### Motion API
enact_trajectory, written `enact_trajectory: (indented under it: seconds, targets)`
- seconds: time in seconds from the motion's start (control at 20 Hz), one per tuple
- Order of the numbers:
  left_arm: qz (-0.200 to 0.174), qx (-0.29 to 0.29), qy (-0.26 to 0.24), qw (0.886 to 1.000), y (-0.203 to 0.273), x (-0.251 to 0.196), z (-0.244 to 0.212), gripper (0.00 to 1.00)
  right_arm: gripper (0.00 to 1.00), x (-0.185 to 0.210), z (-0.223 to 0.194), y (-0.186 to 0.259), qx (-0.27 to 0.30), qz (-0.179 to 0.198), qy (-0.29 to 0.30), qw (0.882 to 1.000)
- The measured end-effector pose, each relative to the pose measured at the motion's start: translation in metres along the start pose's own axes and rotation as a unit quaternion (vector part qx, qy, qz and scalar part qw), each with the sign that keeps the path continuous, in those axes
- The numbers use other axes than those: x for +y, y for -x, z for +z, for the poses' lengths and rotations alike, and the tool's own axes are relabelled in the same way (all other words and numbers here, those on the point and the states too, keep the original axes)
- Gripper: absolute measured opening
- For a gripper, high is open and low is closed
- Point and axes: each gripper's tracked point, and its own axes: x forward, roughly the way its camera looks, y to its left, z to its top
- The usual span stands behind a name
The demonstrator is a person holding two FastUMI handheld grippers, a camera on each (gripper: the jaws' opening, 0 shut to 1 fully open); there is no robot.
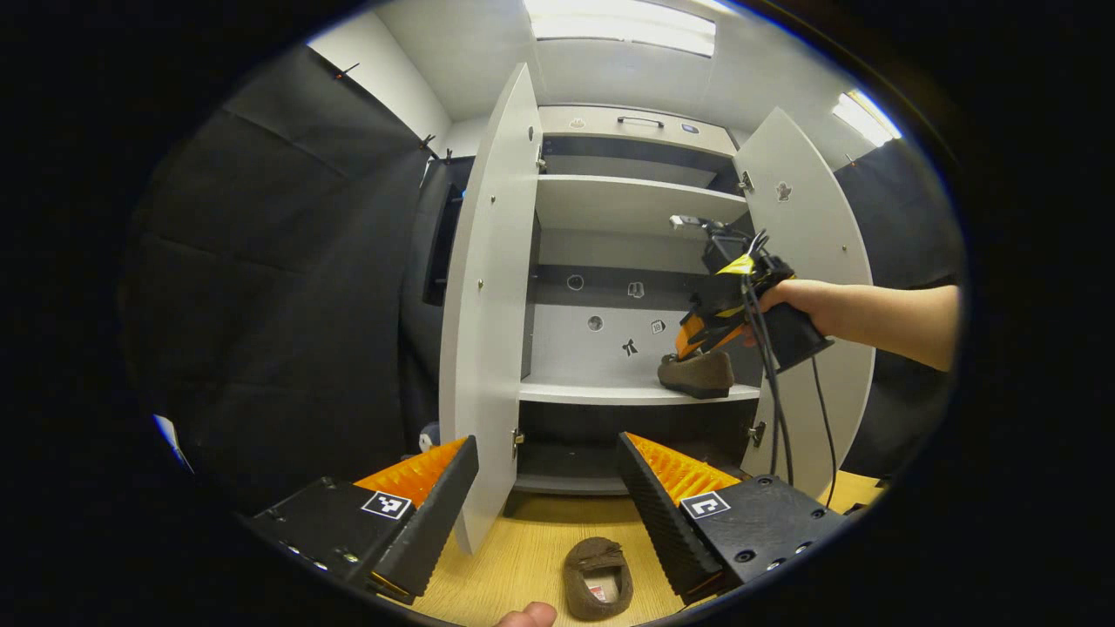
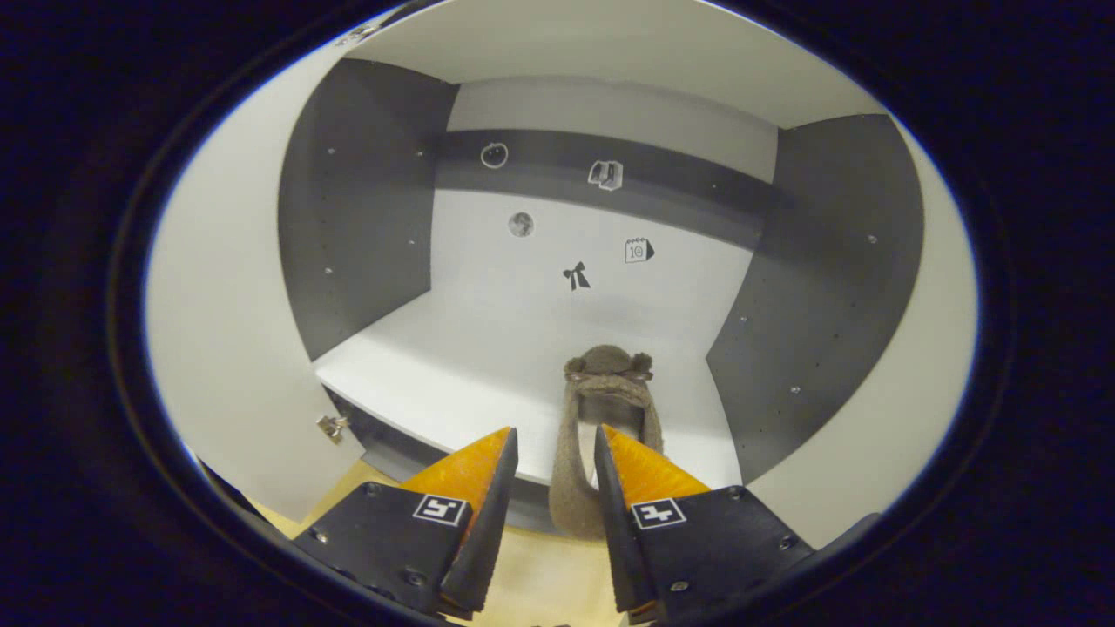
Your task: Grab one shoe with the right hand and put it into the shoe cabinet, grab the other shoe with the left hand and put it into the shoe cabinet; then close the right door with the right hand and the left door with the left hand.
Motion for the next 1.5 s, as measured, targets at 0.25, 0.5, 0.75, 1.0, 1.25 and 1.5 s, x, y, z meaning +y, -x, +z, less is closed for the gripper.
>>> enact_trajectory:
  seconds: [0.25,0.5,0.75,1.0,1.25,1.5]
  targets:
    - [-0.01,-0.002,0.003,1.0,0.001,-0.006,-0.001,0.96,0.66,0.006,-0.026,0.066,-0.072,-0.003,-0.017,0.997]
    - [-0.018,0.005,0.004,1.0,0.001,-0.011,-0.006,0.96,0.75,0.009,-0.078,0.112,-0.134,-0.019,-0.038,0.99]
    - [-0.028,0.023,-0.009,0.999,0.004,-0.02,-0.022,0.96,0.82,0.004,-0.136,0.142,-0.174,-0.048,-0.046,0.983]
    - [-0.044,0.055,-0.012,0.997,0.01,-0.033,-0.049,0.96,0.91,0.003,-0.191,0.161,-0.169,-0.071,-0.056,0.981]
    - [-0.051,0.091,-0.021,0.994,0.013,-0.041,-0.079,0.96,0.93,0.003,-0.234,0.175,-0.156,-0.088,-0.068,0.981]
    - [-0.054,0.146,-0.043,0.987,0.013,-0.038,-0.127,0.96,0.93,-0.003,-0.243,0.179,-0.148,-0.088,-0.097,0.98]
